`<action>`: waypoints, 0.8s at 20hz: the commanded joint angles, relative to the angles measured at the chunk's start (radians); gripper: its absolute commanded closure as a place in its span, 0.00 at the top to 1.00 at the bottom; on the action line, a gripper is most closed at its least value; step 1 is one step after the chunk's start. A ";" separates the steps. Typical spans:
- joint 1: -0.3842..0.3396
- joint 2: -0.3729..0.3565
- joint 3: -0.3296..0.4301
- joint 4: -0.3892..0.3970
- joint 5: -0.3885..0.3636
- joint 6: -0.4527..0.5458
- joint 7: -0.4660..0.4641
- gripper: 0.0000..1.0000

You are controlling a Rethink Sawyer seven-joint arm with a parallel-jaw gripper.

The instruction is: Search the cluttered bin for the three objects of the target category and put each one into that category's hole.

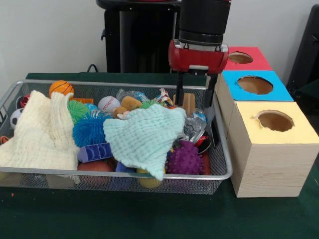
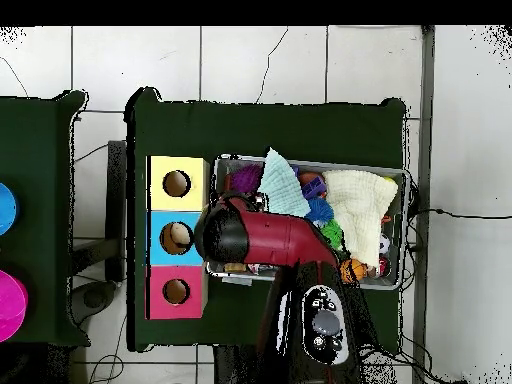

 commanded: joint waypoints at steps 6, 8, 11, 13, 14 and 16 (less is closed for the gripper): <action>0.023 0.099 -0.018 -0.009 0.005 -0.041 0.182 1.00; 0.032 0.103 -0.034 -0.004 0.010 -0.039 0.193 1.00; 0.055 0.127 -0.074 0.002 0.029 -0.034 0.229 1.00; 0.069 0.150 -0.098 0.010 0.042 -0.048 0.254 1.00; 0.074 0.153 -0.104 0.015 0.042 -0.060 0.256 1.00; 0.076 0.160 -0.105 0.030 0.052 -0.079 0.267 1.00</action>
